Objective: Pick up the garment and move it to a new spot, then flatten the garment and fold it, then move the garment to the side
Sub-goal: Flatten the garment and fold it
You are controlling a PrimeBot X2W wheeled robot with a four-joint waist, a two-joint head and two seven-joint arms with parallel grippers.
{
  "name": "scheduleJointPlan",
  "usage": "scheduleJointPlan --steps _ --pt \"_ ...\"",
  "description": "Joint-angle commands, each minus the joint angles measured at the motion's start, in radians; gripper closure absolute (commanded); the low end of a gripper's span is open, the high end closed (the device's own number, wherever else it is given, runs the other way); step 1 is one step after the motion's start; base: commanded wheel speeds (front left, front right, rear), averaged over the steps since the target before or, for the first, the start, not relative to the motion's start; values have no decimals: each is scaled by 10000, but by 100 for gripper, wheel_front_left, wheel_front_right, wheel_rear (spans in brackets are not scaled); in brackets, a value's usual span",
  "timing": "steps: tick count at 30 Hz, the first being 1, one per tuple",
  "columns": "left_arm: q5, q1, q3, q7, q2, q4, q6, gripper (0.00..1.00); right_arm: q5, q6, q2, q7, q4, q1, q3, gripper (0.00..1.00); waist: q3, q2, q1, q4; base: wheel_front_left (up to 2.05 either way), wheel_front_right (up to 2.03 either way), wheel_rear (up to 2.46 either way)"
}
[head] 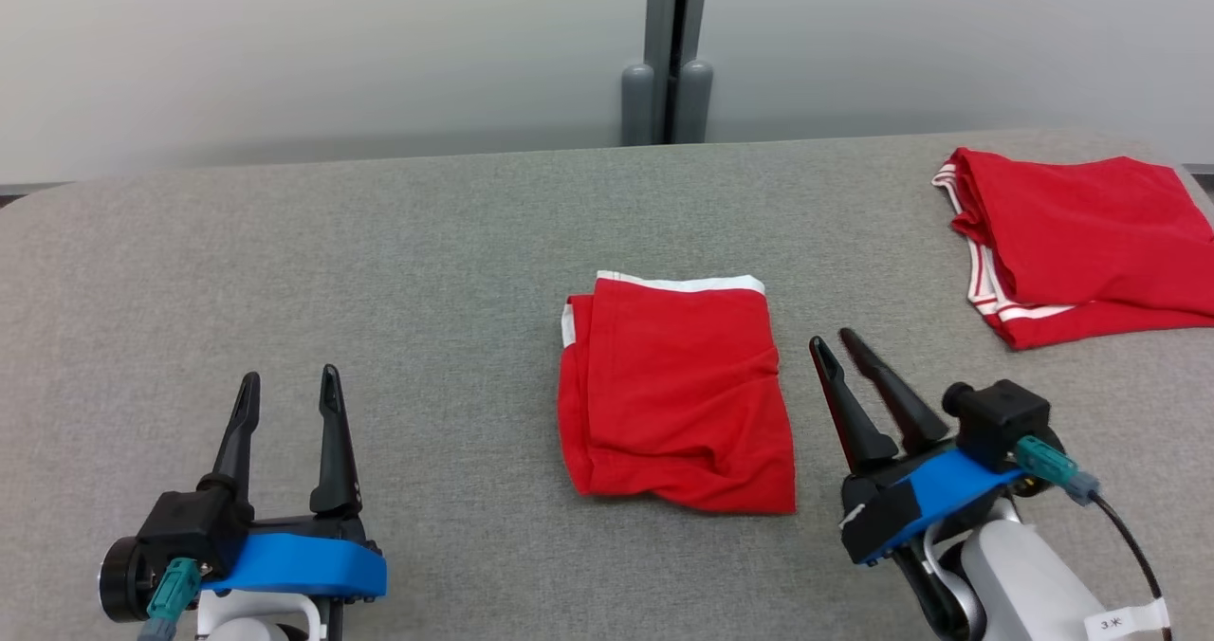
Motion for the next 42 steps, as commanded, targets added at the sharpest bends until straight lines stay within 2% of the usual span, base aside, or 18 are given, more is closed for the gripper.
scheduleJointPlan --steps 1,7,11,24,33,42 --pt "102 46 22 -23 -7 41 56 0 -136 6 -93 -31 -293 359 -382 0 -165 0 0 -269 0 0 0" --pt "216 151 96 -23 -7 75 174 0 -386 6 -136 -31 -1073 1181 -1553 0 -345 0 0 -543 0 0 0" --pt "260 270 110 -23 -5 22 204 0 -613 6 -177 -31 -1391 1623 -1922 0 -476 0 0 -576 0 0 0" --pt "445 850 112 -22 -7 -134 357 0 -1411 6 306 -31 -2277 3333 -3337 0 -1131 0 0 -133 0 0 0" --pt "446 1107 252 -23 33 -76 437 0 -1826 6 688 -31 -2628 3795 -3603 0 -1281 0 0 -3 0 0 0" --pt "404 1001 268 -23 59 24 429 0 -1928 6 738 57 -2596 3775 -3642 0 -1271 0 0 55 0 0 0"
